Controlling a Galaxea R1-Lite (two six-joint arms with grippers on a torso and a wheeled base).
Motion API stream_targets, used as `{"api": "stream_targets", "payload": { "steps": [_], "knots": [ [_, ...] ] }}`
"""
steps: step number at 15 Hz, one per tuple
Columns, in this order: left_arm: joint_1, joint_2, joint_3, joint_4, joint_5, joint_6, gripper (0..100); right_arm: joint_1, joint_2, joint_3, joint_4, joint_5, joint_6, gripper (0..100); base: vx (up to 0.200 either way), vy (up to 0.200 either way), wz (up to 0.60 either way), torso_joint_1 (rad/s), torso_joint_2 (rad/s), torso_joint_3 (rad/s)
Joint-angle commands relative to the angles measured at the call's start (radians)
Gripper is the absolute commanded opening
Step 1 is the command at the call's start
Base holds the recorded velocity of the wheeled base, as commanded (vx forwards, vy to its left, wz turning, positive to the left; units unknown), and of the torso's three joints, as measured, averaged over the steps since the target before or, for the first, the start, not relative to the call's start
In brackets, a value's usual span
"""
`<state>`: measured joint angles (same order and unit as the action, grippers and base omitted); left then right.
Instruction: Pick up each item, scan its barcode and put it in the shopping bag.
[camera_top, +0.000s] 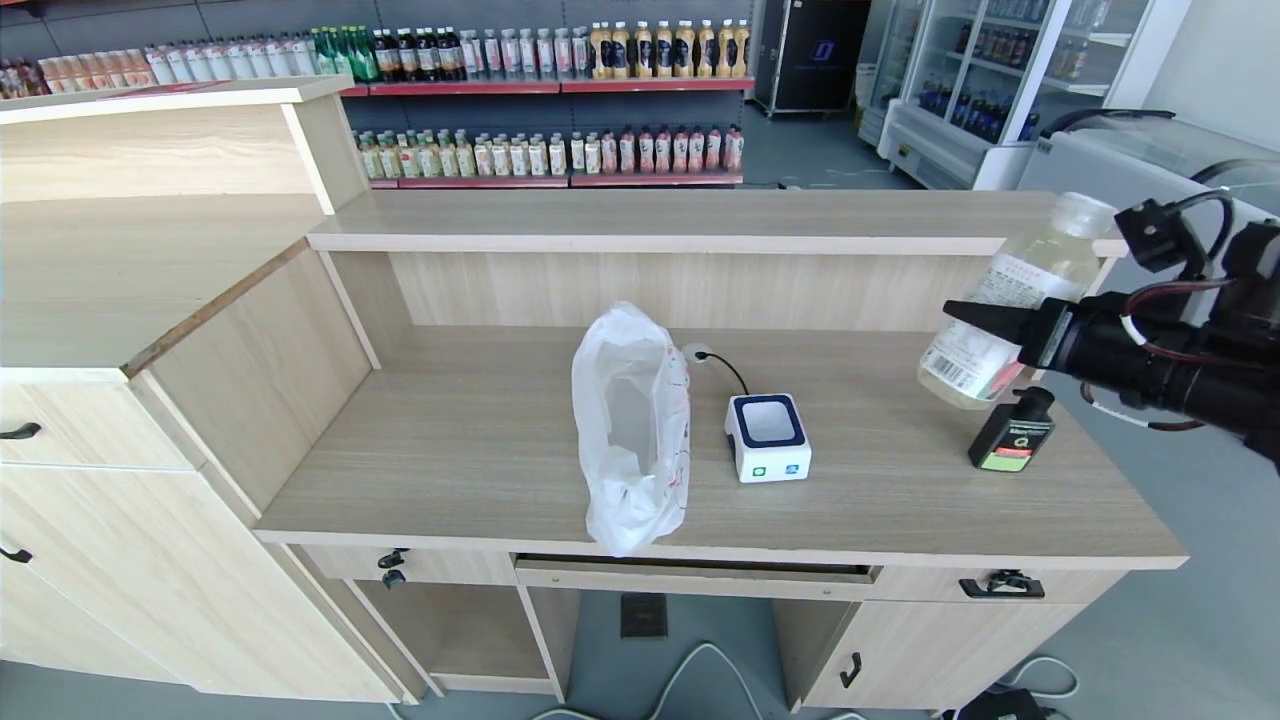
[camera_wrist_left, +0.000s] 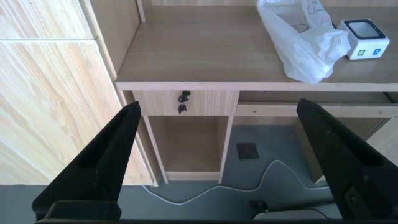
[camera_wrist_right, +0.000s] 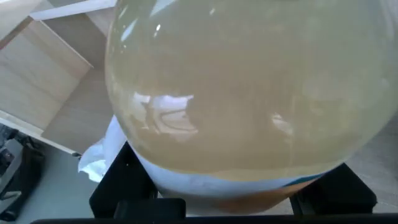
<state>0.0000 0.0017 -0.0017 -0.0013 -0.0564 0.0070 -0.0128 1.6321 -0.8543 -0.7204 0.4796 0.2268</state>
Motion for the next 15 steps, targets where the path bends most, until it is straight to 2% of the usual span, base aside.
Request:
{"api": "stream_targets", "payload": {
  "steps": [1,3,5,7,11,15],
  "knots": [
    [0.0,0.0,0.0,0.0,0.0,0.001,100,-0.006,-0.4,0.08,0.225,0.165,0.141,0,0.0,0.0,0.0,0.0,0.0,0.0],
    [0.0,0.0,0.0,0.0,0.0,-0.001,100,0.002,-0.495,0.147,0.231,0.297,0.18,0,0.0,0.0,0.0,0.0,0.0,0.0],
    [0.0,0.0,0.0,0.0,0.0,0.001,100,0.037,-0.535,0.165,0.231,0.33,0.204,0,0.0,0.0,0.0,0.0,0.0,0.0],
    [0.0,0.0,0.0,0.0,0.0,-0.001,100,0.079,-0.554,0.153,0.225,0.364,0.289,0,0.0,0.0,0.0,0.0,0.0,0.0],
    [0.0,0.0,0.0,0.0,0.0,0.001,100,0.094,-0.583,0.132,0.228,0.502,0.355,0,0.0,0.0,0.0,0.0,0.0,0.0],
    [0.0,0.0,0.0,0.0,0.0,0.001,100,0.12,-0.632,0.132,0.23,0.59,0.451,0,0.0,0.0,0.0,0.0,0.0,0.0]
  ]
}}
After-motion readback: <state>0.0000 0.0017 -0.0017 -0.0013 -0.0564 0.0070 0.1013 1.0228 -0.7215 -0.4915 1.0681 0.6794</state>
